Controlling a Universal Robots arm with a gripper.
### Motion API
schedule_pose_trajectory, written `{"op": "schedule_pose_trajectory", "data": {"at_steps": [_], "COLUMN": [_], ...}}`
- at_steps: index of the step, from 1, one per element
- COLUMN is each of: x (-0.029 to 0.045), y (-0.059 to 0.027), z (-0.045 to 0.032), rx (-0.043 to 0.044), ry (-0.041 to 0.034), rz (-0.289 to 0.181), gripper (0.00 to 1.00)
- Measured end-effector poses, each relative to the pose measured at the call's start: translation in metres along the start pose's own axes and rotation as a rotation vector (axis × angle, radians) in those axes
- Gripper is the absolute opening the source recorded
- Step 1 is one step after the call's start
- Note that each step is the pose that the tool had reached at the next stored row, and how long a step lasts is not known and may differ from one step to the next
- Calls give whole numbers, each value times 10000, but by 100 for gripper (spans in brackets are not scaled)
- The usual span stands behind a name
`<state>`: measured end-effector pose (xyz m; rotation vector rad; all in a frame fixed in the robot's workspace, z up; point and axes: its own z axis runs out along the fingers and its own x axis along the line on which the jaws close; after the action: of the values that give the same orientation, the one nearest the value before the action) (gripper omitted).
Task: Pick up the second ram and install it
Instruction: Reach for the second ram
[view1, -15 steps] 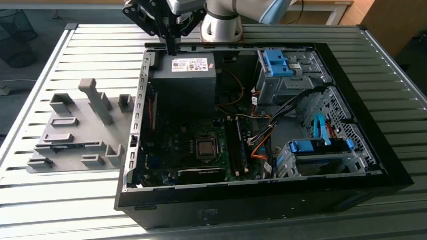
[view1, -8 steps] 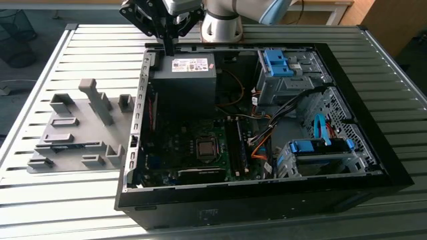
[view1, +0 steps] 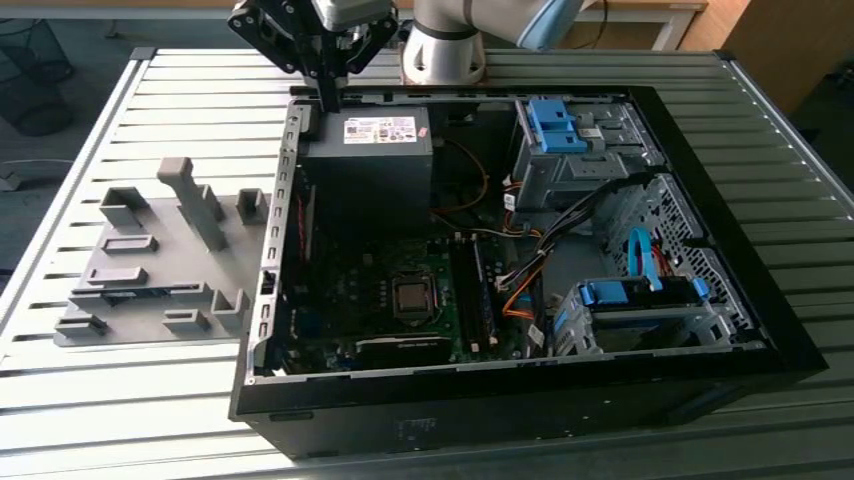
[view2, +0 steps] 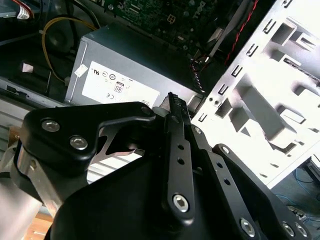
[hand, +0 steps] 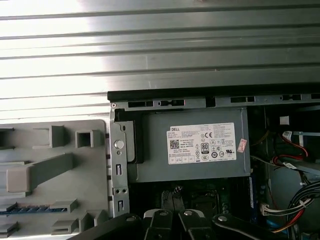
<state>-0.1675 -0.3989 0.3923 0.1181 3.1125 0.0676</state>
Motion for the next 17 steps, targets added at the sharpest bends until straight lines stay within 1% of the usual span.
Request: {"op": "schedule_pose_trajectory", "data": {"at_steps": [4,11,17], "x": [46,160,228], "y": [-4,-19,-93], "z": [1,3,7], "rx": [0,1,1], "ry": [0,0,1], "rz": [-1,0,0], "gripper": [11,11,11]}}
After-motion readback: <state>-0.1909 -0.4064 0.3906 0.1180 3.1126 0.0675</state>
